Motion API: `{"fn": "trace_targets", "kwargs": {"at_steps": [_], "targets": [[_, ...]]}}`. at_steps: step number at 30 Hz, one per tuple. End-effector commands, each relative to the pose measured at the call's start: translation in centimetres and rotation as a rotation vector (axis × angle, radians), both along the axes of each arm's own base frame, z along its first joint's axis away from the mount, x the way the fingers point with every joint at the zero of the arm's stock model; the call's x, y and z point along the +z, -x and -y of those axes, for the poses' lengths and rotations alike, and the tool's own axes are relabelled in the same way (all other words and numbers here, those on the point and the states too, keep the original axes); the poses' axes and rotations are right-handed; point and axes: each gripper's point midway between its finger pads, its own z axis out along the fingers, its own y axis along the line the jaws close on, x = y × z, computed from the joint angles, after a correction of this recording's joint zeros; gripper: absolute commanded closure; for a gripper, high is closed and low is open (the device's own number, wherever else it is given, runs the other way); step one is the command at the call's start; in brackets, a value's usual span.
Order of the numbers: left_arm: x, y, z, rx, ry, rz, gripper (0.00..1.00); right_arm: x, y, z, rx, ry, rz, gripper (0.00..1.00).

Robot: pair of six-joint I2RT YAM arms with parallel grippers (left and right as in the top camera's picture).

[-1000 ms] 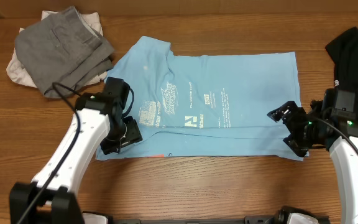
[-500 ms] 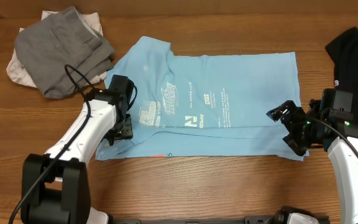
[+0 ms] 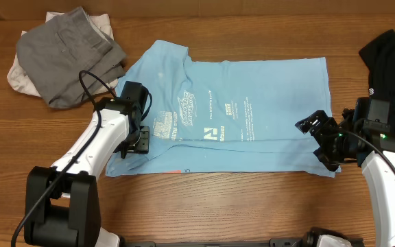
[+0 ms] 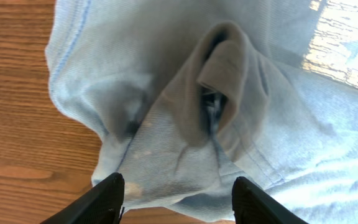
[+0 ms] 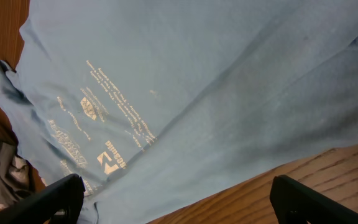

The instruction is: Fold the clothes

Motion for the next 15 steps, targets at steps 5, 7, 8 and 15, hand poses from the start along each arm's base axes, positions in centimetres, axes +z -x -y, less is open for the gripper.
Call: {"fn": "trace_targets", "kwargs": {"at_steps": [5,7,8,15], "targets": [[-0.8,0.1,0.2,-0.038,-0.005,-0.028,0.42,0.0,0.1,0.0,0.006,0.013,0.006,0.00],[-1.2,0.2,0.2,-0.038,-0.007,-0.041,0.44,0.0,0.1,0.0,0.006,0.013,0.006,0.00],[-1.4,0.3,0.2,-0.038,-0.010,-0.050,0.46,0.0,0.1,0.0,0.006,0.013,0.006,0.00],[-2.2,0.3,-0.8,-0.014,-0.071,-0.065,0.50,-0.3,0.2,0.7,-0.008,0.050,-0.004,0.00]]}}
